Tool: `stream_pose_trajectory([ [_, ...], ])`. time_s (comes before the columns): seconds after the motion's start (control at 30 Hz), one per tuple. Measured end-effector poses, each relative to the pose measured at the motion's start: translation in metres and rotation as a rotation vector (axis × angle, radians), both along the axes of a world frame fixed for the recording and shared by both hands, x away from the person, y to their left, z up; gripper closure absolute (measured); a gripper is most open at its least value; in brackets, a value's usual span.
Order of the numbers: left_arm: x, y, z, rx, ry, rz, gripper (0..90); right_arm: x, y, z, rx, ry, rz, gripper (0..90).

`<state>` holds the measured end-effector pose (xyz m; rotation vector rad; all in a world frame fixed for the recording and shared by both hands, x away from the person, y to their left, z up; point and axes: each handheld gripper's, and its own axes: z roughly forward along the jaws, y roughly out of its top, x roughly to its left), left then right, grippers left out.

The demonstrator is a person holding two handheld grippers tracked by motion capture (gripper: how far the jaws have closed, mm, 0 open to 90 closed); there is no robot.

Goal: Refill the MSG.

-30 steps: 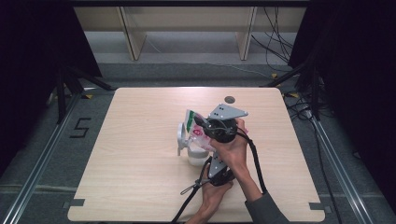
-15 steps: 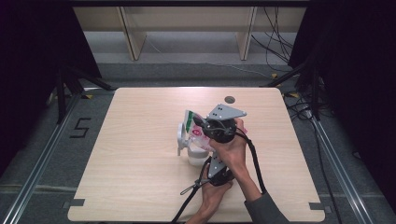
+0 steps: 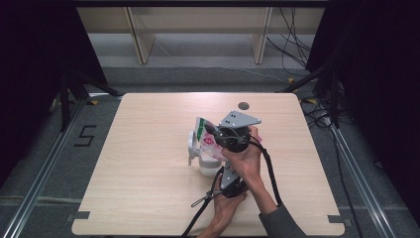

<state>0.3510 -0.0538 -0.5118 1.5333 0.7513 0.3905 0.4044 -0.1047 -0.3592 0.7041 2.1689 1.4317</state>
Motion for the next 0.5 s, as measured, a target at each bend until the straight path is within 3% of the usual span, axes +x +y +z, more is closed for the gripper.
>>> stream_pose_trajectory([
  [0.07, 0.0001, -0.0005, 0.0002, 0.012, 0.016, -0.011, 77.2, -0.0008, 0.001, 0.0004, -0.007, -0.003, -0.002, 89.9],
  [0.1, -0.0007, -0.0006, 0.0, 0.018, 0.027, -0.005, 77.2, 0.0002, 0.0019, -0.0011, -0.026, -0.026, -0.007, 90.0],
  [0.13, -0.0004, -0.0006, -0.0006, 0.014, 0.025, -0.008, 77.2, -0.0001, 0.0028, -0.0025, -0.026, 0.007, -0.002, 90.0],
  [0.17, 0.0007, -0.0009, -0.0014, -0.009, 0.016, -0.023, 77.2, 0.0009, 0.0025, -0.003, -0.027, -0.002, -0.006, 89.9],
  [0.23, -0.0008, -0.0001, 0.0008, 0.017, 0.02, -0.007, 77.2, -0.0004, 0.0029, -0.0023, -0.013, 0.015, -0.001, 89.9],
  [0.27, 0.0016, -0.0016, -0.0001, -0.006, 0.007, -0.05, 77.2, -0.0012, 0.0025, -0.0009, -0.011, 0.007, -0.001, 89.9],
  [0.3, -0.0004, -0.0047, -0.0007, -0.044, 0.041, -0.062, 77.2, -0.0012, 0.002, -0.0002, -0.013, -0.005, -0.002, 90.0],
  [0.43, -0.001, -0.0042, -0.0011, -0.027, 0.057, -0.053, 77.2, -0.0004, 0.0023, -0.003, -0.014, 0.014, -0.013, 89.9],
  [0.47, -0.0009, -0.005, -0.0014, -0.053, 0.05, -0.06, 77.2, -0.0003, 0.0027, -0.0025, -0.015, 0.005, -0.006, 89.9],
  [0.5, -0.001, -0.0038, -0.0002, -0.027, 0.05, -0.052, 77.2, -0.0007, 0.0023, -0.0013, -0.015, 0.002, 0.001, 89.9],
])
